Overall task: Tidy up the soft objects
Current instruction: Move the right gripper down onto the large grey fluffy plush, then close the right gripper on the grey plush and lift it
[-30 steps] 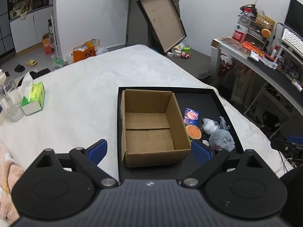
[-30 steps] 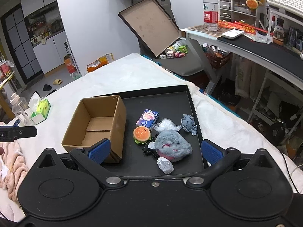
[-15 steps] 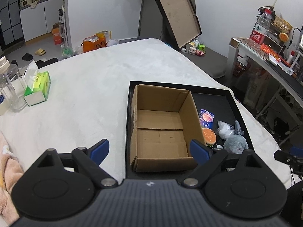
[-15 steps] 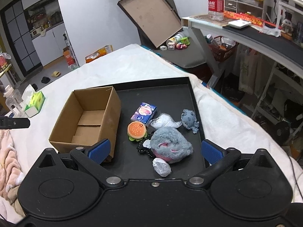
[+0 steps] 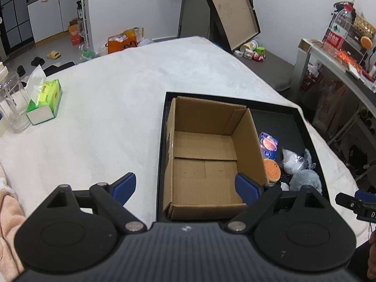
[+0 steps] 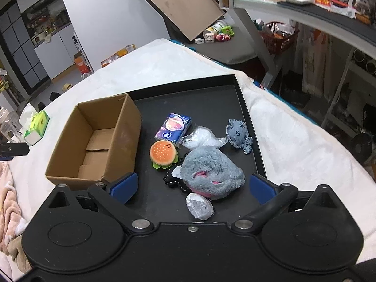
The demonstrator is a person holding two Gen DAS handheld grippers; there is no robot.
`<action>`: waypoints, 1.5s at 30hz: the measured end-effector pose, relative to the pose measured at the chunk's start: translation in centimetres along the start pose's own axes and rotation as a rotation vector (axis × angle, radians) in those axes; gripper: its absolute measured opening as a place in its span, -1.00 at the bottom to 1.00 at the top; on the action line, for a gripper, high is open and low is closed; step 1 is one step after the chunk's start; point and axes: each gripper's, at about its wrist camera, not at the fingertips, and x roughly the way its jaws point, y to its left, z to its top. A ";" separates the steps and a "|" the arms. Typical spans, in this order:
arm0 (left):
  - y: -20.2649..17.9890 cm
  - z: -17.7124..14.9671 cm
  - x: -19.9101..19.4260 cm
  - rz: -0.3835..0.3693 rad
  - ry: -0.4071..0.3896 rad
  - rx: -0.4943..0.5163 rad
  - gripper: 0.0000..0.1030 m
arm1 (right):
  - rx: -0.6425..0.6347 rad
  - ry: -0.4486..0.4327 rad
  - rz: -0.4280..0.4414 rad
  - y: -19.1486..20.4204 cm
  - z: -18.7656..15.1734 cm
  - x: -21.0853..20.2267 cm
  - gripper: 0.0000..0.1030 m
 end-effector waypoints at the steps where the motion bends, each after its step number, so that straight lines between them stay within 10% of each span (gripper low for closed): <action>1: 0.0 0.0 0.4 0.002 0.008 -0.003 0.71 | 0.005 0.005 0.000 -0.2 0.0 0.4 0.97; 34: 0.6 -2.1 9.4 0.033 0.150 -0.053 0.04 | 0.085 0.059 0.022 -3.5 -1.7 10.7 1.00; 45: 1.0 -2.8 9.3 0.075 0.108 -0.034 -0.76 | 0.027 0.053 0.000 -3.3 -2.4 11.3 0.63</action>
